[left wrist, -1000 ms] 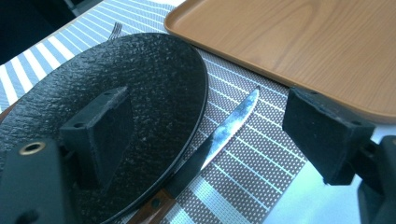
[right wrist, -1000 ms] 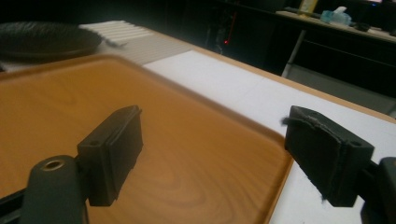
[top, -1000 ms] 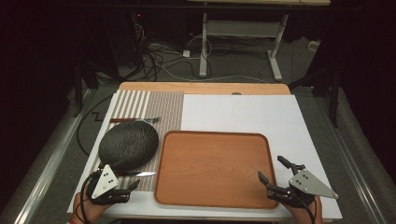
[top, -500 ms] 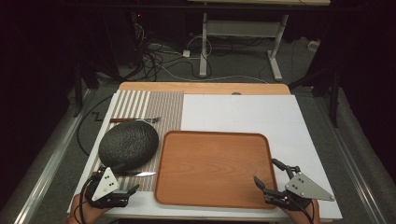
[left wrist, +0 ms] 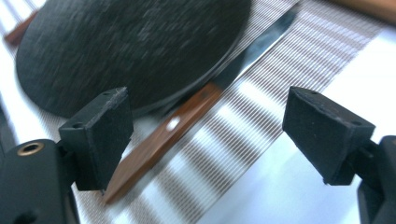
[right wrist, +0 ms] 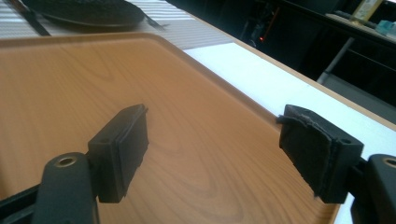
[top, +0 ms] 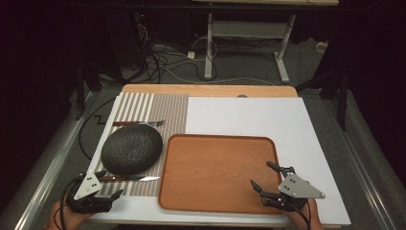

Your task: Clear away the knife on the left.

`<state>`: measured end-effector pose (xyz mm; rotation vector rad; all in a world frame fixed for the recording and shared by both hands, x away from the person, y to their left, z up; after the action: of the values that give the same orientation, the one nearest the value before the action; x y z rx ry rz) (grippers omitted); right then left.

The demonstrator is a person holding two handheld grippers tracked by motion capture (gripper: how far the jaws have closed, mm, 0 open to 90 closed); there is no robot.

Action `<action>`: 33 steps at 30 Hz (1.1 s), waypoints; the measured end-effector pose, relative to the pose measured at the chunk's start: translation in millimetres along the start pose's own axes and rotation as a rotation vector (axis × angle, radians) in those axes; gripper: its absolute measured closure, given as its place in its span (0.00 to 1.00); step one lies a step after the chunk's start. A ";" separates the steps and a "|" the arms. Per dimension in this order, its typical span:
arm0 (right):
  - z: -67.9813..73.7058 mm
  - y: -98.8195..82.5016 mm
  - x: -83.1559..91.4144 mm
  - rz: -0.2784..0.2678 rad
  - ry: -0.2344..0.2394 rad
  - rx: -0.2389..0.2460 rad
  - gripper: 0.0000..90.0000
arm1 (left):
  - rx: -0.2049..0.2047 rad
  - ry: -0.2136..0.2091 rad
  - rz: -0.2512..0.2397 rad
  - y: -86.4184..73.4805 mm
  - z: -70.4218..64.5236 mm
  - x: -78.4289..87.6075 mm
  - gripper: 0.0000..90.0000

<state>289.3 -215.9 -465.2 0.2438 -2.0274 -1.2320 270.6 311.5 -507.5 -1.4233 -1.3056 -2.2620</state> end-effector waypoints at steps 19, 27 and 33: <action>-0.2 -6.6 -5.9 0.027 0.032 0.004 0.28 | 0.071 -0.187 0.155 0.9 41.2 -21.9 0.44; 0.9 -9.5 -7.8 0.060 0.033 0.008 0.29 | -0.037 -0.257 0.231 8.1 24.3 -15.0 0.62; 0.1 -12.1 -10.5 0.070 0.042 0.009 0.29 | -0.063 -0.267 0.239 16.0 15.5 -17.6 0.78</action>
<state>294.2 -216.7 -480.4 0.1997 -1.9893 -1.1662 298.7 308.3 -509.6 -1.8466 -1.0671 -2.0282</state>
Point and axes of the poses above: each handheld gripper's, and its own axes: x roughly backward along the jaws, y roughly out of its top, z roughly to its left, the point moved 4 cm from there along -x, roughly forward along the jaws, and after that the axes turned 9 degrees about z, right-handed, at the moved point
